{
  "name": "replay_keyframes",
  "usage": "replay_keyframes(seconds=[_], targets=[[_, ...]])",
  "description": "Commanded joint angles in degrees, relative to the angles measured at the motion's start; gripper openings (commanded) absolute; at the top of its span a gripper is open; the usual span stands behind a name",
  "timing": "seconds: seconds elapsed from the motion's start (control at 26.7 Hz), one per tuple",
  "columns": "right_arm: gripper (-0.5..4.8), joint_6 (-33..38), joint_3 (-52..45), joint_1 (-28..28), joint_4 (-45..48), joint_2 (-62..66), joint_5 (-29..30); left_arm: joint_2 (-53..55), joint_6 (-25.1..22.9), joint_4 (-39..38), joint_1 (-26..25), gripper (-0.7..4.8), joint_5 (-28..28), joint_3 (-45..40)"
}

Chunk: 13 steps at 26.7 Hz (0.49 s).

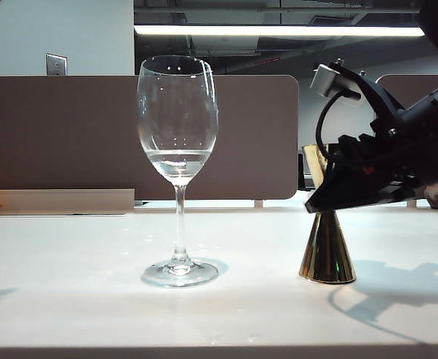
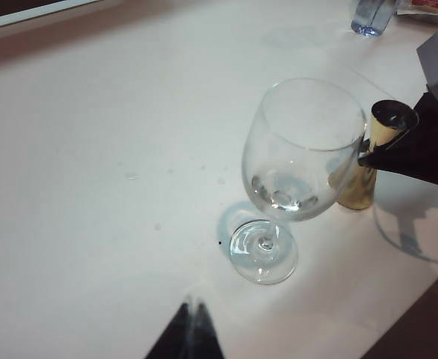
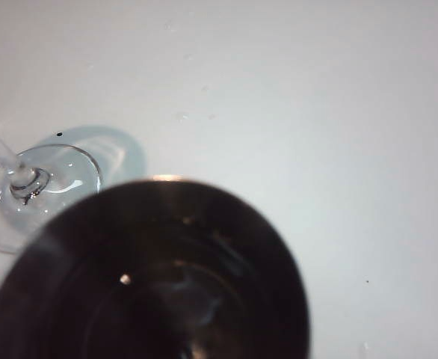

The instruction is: Pick up the jigger and pour the water inside into the glass.

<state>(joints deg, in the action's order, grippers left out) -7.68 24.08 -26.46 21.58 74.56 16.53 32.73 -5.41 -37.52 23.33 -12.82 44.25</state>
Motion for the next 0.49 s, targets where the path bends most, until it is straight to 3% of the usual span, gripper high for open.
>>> replay_keyframes(seconds=[0.04, 0.11, 0.49], targets=[[0.35, 0.22, 0.17, -0.11, 2.86, -0.09, -0.04, 0.0, -0.15, 0.31, 0.07, -0.05, -0.04, 0.2], [0.16, 0.2, 0.31, -0.11, 2.91, -0.11, -0.59, 0.0, -0.15, 0.33, 0.07, -0.05, -0.02, 0.2], [0.16, -0.31, 5.42, -0.11, -0.02, -0.59, -4.0, 0.0, -0.15, 0.31, 0.07, -0.05, -0.04, 0.2]])
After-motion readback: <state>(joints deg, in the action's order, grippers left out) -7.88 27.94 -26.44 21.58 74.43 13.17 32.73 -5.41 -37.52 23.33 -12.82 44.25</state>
